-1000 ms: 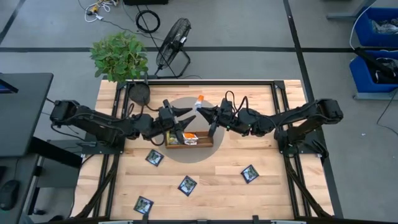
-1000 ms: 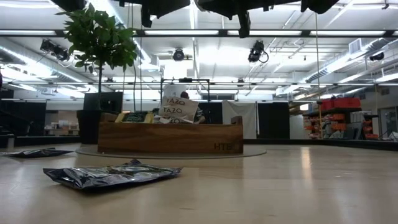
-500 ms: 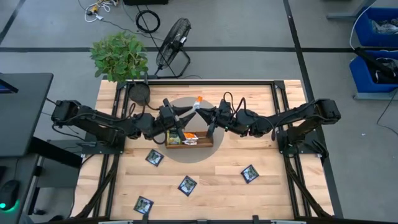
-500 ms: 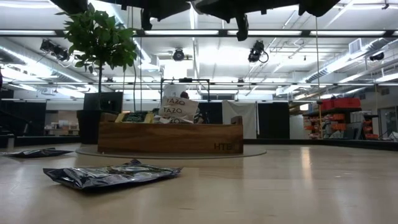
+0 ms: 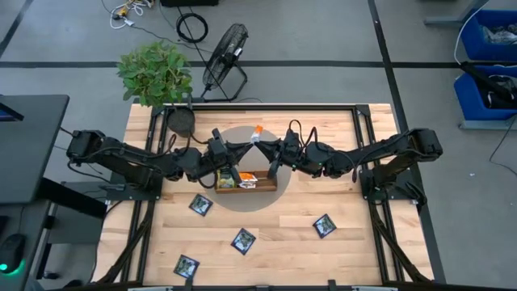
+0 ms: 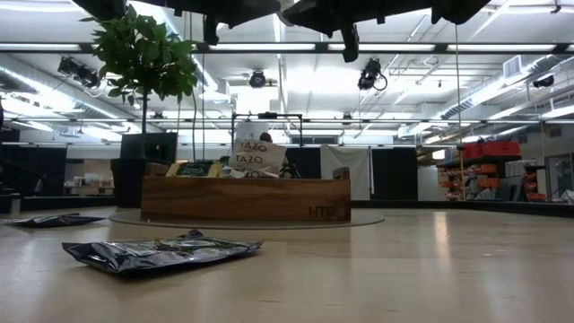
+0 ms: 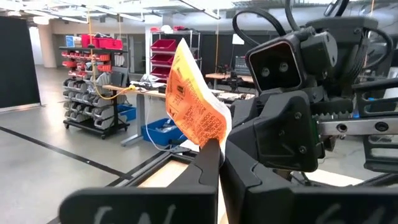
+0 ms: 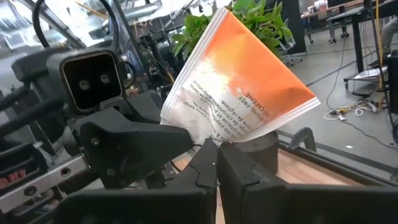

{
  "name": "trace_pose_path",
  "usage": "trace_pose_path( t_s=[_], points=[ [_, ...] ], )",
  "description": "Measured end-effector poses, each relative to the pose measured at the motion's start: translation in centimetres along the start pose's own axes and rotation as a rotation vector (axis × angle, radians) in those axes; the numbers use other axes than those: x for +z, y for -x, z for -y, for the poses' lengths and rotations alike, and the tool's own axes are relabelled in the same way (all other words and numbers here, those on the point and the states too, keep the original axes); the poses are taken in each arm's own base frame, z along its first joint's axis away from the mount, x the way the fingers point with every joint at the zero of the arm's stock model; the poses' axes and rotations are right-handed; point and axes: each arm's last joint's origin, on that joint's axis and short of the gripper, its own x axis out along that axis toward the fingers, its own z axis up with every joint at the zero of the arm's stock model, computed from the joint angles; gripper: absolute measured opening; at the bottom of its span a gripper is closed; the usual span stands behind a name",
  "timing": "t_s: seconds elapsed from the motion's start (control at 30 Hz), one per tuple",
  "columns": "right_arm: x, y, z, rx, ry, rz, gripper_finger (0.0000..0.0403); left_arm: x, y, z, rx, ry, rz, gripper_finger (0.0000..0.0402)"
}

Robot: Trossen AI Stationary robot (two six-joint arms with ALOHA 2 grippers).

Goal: Pick & Place Tea
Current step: Put the orange tea bag into the wooden organizer

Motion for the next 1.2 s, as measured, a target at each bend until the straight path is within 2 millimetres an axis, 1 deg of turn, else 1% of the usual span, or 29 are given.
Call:
trace_pose_path(
  t_s=[0.17, 0.3, 0.4, 0.63, 0.8, 0.97, 1.1, 1.2],
  points=[
    [-0.1, 0.2, 0.1, -0.004, 0.086, -0.041, 0.0024, -0.3, 0.0, 0.0, -0.001, -0.021, -0.031, 0.0003],
    [0.3, 0.7, 0.2, -0.002, 0.111, -0.078, 0.0053, -0.4, 0.1, 0.0, -0.001, -0.026, -0.039, 0.0002],
    [0.6, 0.9, 0.1, 0.023, 0.108, -0.094, 0.0088, -0.4, 0.0, 0.0, -0.001, -0.037, -0.037, 0.0002],
    [0.7, 1.5, 0.3, 0.027, 0.120, -0.160, 0.0188, -0.5, 0.1, 0.0, 0.008, -0.059, -0.054, 0.0001],
    [1.3, 2.2, 0.5, 0.017, 0.138, -0.202, 0.0237, -0.9, 0.1, 0.0, 0.007, -0.079, -0.084, 0.0001],
    [1.9, 3.3, 0.9, -0.004, 0.166, -0.268, 0.0253, -1.3, 0.2, 0.1, -0.001, -0.103, -0.122, 0.0001],
    [2.5, 4.1, 0.5, 0.026, 0.251, -0.270, 0.0249, -1.9, 0.7, 0.6, -0.028, -0.149, -0.178, 0.0001],
    [2.8, 4.6, 0.0, 0.060, 0.319, -0.260, 0.0242, -2.2, 1.4, 0.9, -0.053, -0.200, -0.237, 0.0001]
  ],
)
